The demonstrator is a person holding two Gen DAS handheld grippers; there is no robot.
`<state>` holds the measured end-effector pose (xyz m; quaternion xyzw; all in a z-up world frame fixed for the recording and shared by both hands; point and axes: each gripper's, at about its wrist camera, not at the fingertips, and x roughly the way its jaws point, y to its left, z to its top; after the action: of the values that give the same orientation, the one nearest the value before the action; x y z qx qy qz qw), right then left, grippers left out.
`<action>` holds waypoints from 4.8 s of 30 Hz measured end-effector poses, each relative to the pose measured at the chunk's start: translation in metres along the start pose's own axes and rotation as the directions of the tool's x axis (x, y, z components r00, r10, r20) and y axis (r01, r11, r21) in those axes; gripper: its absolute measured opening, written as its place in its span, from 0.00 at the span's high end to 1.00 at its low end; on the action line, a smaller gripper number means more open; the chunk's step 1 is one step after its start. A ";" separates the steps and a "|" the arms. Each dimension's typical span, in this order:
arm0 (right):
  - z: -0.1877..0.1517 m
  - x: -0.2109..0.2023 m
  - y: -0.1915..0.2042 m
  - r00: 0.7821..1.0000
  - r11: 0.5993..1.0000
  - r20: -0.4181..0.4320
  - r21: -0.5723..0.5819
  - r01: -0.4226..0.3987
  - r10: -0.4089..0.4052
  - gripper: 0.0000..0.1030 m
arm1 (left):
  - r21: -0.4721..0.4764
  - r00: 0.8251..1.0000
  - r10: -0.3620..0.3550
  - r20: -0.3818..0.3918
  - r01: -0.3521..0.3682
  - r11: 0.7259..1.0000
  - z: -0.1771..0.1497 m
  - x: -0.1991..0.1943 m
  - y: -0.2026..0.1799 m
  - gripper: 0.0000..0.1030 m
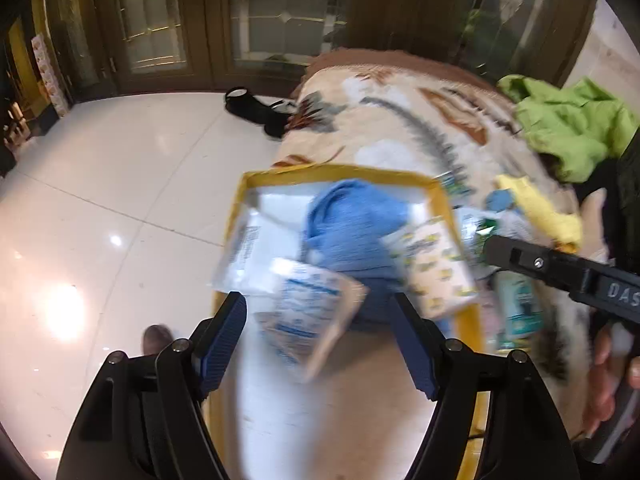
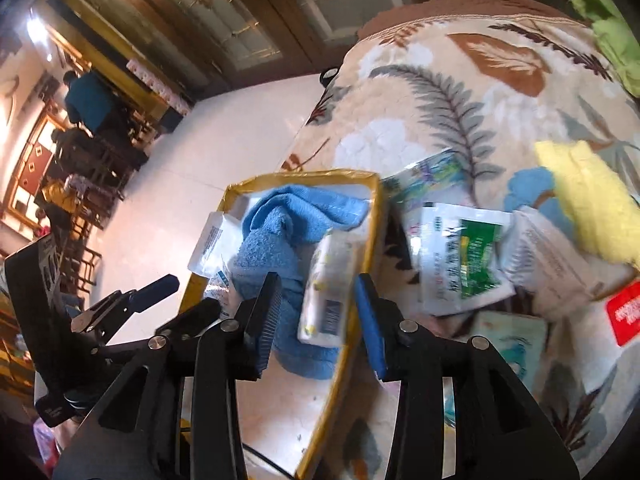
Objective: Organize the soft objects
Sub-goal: 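Move both open grippers back over the remaining pile, then grasp the teal cartoon tissue pack with the right gripper, then grasp the clear bag of coloured sticks with the left gripper while the right holds the tissue pack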
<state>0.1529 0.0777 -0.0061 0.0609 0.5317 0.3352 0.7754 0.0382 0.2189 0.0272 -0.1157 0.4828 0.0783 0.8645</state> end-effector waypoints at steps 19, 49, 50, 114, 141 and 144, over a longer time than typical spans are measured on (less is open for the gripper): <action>-0.075 -0.094 -0.109 0.997 0.988 0.060 0.151 0.030 -0.039 0.63 | 0.154 0.986 -0.154 -0.069 0.163 0.974 -0.011 0.008 -0.128 0.25; -0.079 -0.067 -0.132 1.000 0.975 -0.011 0.221 0.012 -0.010 0.63 | -0.035 0.926 -0.129 -0.356 0.125 0.992 0.009 0.083 -0.152 0.25; -0.079 -0.068 -0.132 1.000 0.975 -0.009 0.220 0.010 -0.008 0.63 | -0.039 0.927 -0.117 -0.355 0.110 0.993 0.008 0.085 -0.149 0.25; -0.088 -0.092 -0.151 0.980 0.974 0.026 0.113 0.194 -0.199 0.78 | -0.062 0.912 -0.119 -0.391 0.103 0.993 0.014 0.054 -0.174 0.16; -0.102 -0.074 -0.206 0.999 0.951 0.005 0.307 -0.041 0.041 0.78 | -0.189 0.850 -0.128 -0.511 0.034 0.981 -0.055 0.100 -0.196 0.16; -0.104 -0.070 -0.210 0.995 0.934 0.023 0.343 -0.096 0.094 0.84 | -0.191 0.855 -0.130 -0.501 0.038 0.981 -0.053 0.101 -0.193 0.18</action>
<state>0.1439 -0.1513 -0.0906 0.2220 0.5761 0.2741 0.7374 0.0949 0.0209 -0.0619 -0.2286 0.6805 0.0488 0.6944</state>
